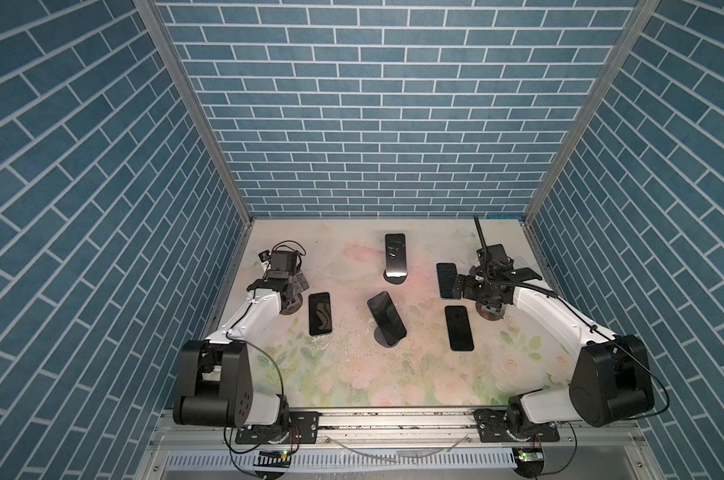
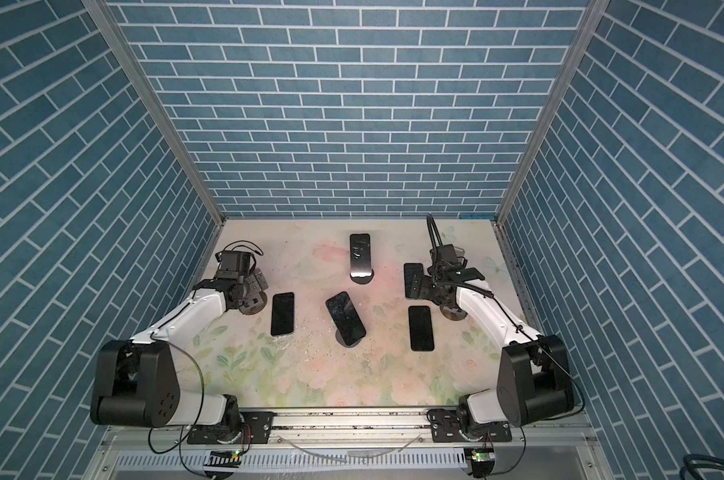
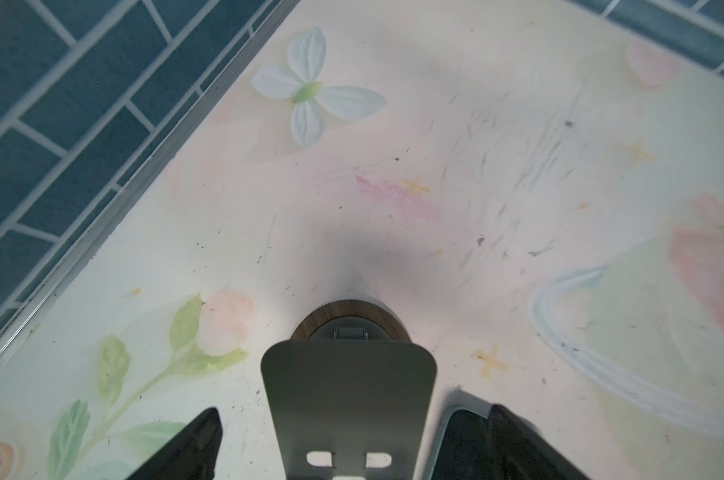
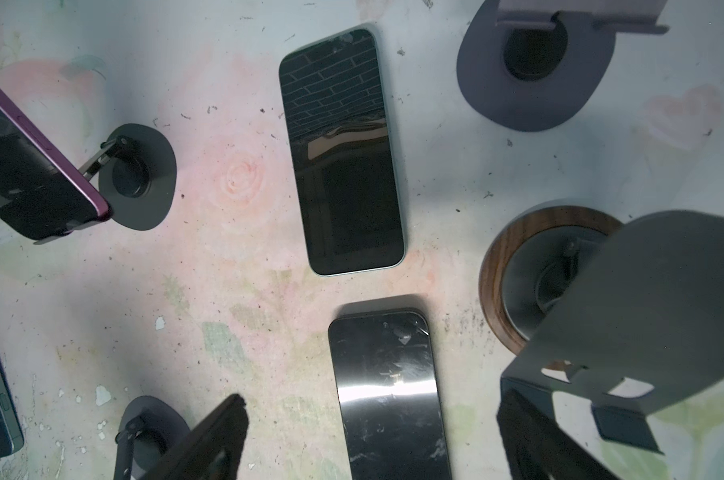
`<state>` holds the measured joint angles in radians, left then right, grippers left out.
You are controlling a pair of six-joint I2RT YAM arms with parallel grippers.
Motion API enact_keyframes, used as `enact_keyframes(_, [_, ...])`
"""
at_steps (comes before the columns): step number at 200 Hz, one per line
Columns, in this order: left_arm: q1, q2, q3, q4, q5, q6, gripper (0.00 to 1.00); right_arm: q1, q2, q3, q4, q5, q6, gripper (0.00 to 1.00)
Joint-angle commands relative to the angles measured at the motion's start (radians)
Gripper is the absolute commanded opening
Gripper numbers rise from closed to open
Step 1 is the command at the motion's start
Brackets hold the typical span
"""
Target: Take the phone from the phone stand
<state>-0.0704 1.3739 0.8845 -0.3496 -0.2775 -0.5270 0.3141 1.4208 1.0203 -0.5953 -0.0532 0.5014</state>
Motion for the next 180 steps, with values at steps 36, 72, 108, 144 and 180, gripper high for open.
enact_keyframes(36, [0.003, -0.161, -0.066, -0.040, 0.153, 0.016, 1.00, 0.049, 0.019, 0.051, 0.062, -0.079, 0.008, 0.95])
enact_keyframes(72, [-0.017, -0.223, -0.095, -0.023, 0.295, 0.021, 1.00, 0.100, 0.023, 0.063, 0.096, -0.095, -0.016, 0.95])
enact_keyframes(108, [-0.096, -0.231, -0.096, -0.013, 0.373, 0.045, 1.00, 0.143, 0.024, 0.074, 0.119, -0.099, -0.029, 0.95])
enact_keyframes(144, [-0.154, -0.222, -0.128, 0.064, 0.484, 0.013, 1.00, 0.178, 0.014, 0.066, 0.131, -0.105, -0.033, 0.95])
enact_keyframes(180, [-0.195, -0.229, -0.178, 0.162, 0.572, -0.024, 1.00, 0.238, -0.012, 0.047, 0.153, -0.117, -0.060, 0.95])
